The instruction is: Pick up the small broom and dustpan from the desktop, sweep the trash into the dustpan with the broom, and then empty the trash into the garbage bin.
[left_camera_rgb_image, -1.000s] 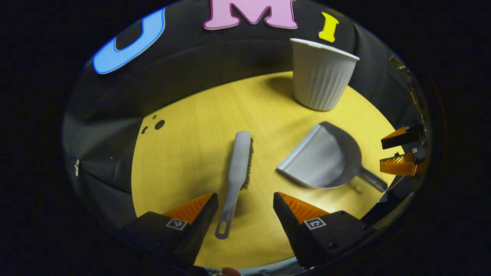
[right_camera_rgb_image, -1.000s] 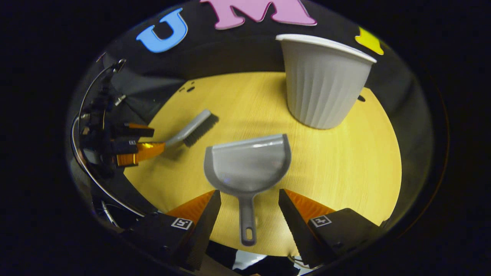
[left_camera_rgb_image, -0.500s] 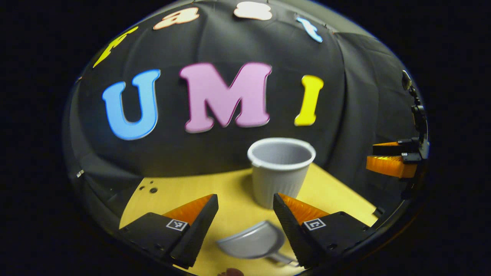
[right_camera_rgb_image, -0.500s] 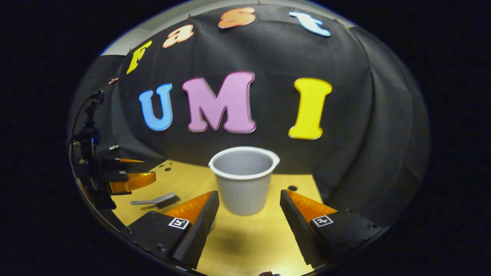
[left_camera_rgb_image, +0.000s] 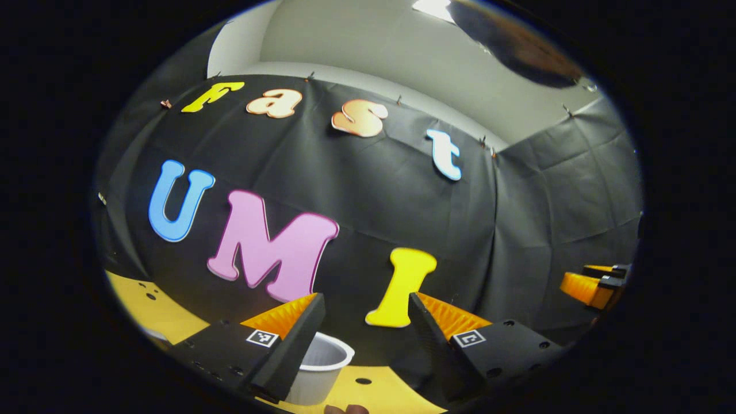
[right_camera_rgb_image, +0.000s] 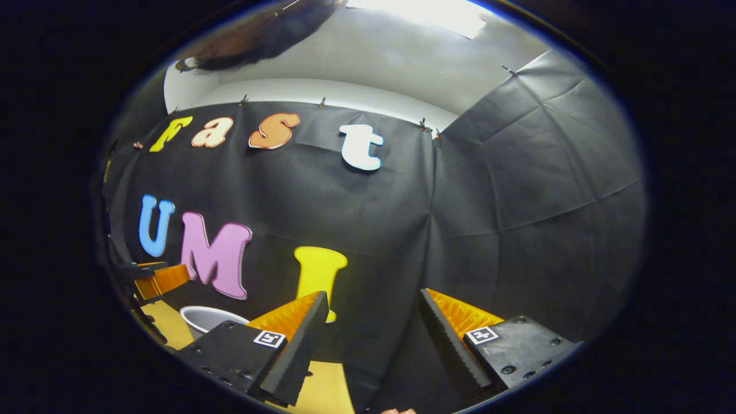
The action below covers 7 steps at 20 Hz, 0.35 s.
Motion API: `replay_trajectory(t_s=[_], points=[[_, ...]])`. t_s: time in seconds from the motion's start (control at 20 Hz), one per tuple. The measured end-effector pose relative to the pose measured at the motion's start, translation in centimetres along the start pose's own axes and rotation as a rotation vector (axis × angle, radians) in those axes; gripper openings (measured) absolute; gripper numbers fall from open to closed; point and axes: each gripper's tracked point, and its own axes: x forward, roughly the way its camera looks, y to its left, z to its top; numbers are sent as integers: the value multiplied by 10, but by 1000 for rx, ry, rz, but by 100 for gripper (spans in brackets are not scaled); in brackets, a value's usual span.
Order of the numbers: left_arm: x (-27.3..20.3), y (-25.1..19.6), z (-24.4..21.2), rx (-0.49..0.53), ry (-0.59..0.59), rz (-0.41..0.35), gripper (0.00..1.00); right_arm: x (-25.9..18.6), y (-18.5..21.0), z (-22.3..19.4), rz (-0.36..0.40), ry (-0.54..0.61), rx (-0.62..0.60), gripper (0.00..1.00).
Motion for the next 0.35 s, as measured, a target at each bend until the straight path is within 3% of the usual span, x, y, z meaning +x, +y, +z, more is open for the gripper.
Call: replay_trajectory(t_s=[0.05, 0.15, 0.35], points=[[-2, -10, -30, -10, 27, 7, 91, -5, -4, -20, 3, 13, 11, 98], [-8, -27, -64, -8, 34, 15, 96, -9, -7, -44, 4, 15, 44, 98], [-16, -39, -89, 100, 57, 12, 95, -7, 4, -76, 30, 51, 23, 98]])
